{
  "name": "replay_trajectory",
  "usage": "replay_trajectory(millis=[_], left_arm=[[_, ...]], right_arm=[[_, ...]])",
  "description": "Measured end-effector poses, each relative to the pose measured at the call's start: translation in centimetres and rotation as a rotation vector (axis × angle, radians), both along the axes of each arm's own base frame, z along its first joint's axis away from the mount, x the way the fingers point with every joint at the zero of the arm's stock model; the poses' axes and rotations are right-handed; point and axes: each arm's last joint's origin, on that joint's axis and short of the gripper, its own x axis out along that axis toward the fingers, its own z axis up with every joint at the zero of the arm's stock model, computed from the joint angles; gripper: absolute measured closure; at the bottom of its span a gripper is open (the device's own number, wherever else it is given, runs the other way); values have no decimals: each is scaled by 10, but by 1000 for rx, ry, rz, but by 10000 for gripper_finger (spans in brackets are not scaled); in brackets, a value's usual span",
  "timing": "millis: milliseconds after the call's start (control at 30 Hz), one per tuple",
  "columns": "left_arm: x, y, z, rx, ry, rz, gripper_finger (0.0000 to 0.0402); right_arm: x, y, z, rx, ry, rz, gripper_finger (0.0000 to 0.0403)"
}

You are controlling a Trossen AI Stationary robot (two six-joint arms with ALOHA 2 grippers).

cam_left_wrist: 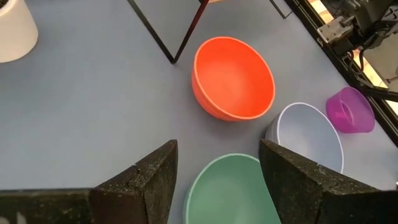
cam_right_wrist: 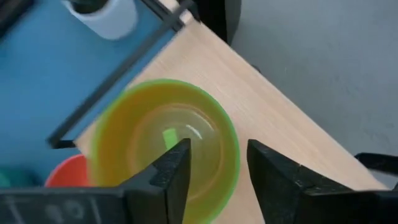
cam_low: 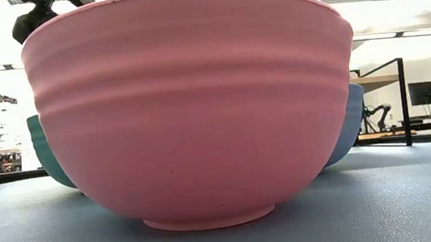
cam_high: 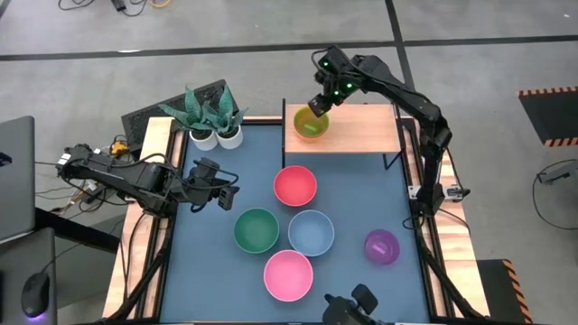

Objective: Place and stack bowls onto a shelf
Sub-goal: Stack the violet transparent bowl on top of the green transparent bowl on the shelf

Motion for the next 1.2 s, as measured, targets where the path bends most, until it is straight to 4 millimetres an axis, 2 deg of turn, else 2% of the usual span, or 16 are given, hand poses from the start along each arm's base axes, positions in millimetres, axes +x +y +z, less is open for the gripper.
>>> replay_trajectory(millis=[133,300,400,600,767,900,1033,1200], left_arm=[[0,0,0,-1,0,-1,193],[0,0,0,-2,0,-1,193],[0,0,0,-2,0,-1,193],[0,0,0,-9,0,-4,193],[0,0,0,-14,-3,0,193],[0,0,0,-14,-3,0,193],[0,0,0,-18,-2,-3,193],[0,0,0,-13,1,-9,193]], right_arm=[[-18,24,26,6,-36,19,219],[-41,73,47,72,43,76,227],[-47,108,53,79,131,111,229],[-59,180,54,77,113,215,229],[-78,228,23,109,220,139,229],[-99,260,-11,171,317,83,229],[-117,285,-51,201,432,24,230],[-134,303,-100,315,514,1,230]])
